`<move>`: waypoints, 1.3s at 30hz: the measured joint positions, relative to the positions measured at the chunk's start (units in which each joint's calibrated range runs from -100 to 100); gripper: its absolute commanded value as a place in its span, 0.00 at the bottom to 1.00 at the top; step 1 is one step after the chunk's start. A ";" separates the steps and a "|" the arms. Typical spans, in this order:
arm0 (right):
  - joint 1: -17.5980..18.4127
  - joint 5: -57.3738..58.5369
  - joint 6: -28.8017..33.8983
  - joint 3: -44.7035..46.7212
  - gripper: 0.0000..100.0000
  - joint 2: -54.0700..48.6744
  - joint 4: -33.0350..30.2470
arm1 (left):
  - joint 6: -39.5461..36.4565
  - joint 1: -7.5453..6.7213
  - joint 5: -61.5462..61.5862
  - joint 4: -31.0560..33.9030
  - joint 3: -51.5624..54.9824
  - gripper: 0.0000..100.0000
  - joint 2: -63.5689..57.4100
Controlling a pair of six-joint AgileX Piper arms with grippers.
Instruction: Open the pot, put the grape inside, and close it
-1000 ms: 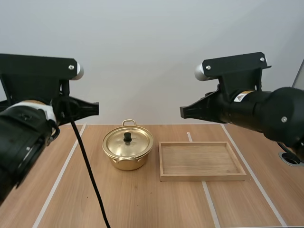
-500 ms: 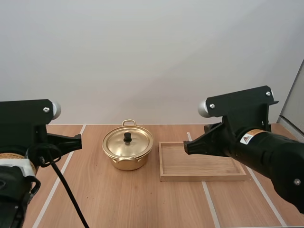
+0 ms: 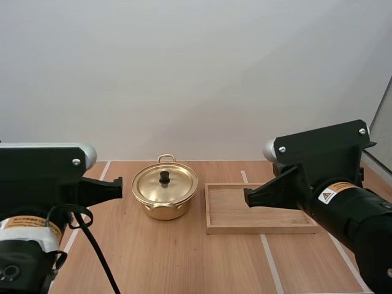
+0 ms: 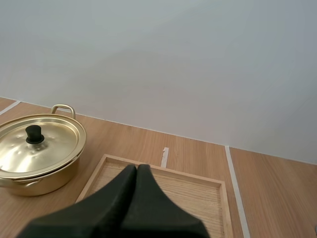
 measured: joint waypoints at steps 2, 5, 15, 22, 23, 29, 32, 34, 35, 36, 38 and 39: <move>0.00 -0.54 -0.19 0.00 0.00 0.00 0.00 | 0.00 0.38 -1.16 -0.25 3.79 0.00 0.00; 0.00 -1.22 -0.27 0.00 0.00 0.00 -0.08 | 0.00 0.95 -4.13 -0.25 8.10 0.00 0.00; -0.46 -1.97 -0.37 0.00 0.00 0.00 -0.08 | -1.59 1.02 -8.77 -1.08 15.15 0.00 0.00; -1.11 -2.11 -0.37 0.00 0.00 0.00 -0.08 | -1.59 1.17 -8.77 -1.71 18.03 0.00 0.00; -1.11 -2.11 -0.37 0.00 0.00 0.00 -0.12 | -1.59 1.25 -8.77 -1.81 18.03 0.00 0.00; -1.11 -2.11 -0.37 0.00 0.00 0.00 -0.50 | -1.59 1.25 -8.77 -1.79 18.03 0.00 0.00; -1.11 -2.11 -0.37 0.00 0.00 0.00 -0.91 | -1.59 1.25 -8.77 -1.79 18.13 0.00 0.00; -1.11 -2.11 -0.37 0.00 0.00 0.00 -1.13 | -1.59 1.25 -8.77 -1.79 18.13 0.00 0.00; -1.11 -2.11 -0.37 0.00 0.00 0.00 -1.13 | -1.59 1.25 -8.77 -1.95 18.13 0.00 0.00; -1.11 -2.11 -0.37 0.00 0.00 0.00 -1.13 | -1.59 1.25 -9.40 -2.40 18.13 0.00 0.00; -1.11 -3.00 -0.37 0.30 0.00 0.00 -1.13 | -1.59 1.25 -9.69 -4.90 18.17 0.00 0.00; -1.11 -4.45 -0.37 0.90 0.00 0.00 -1.13 | -1.59 1.25 -9.50 -6.12 18.17 0.00 0.00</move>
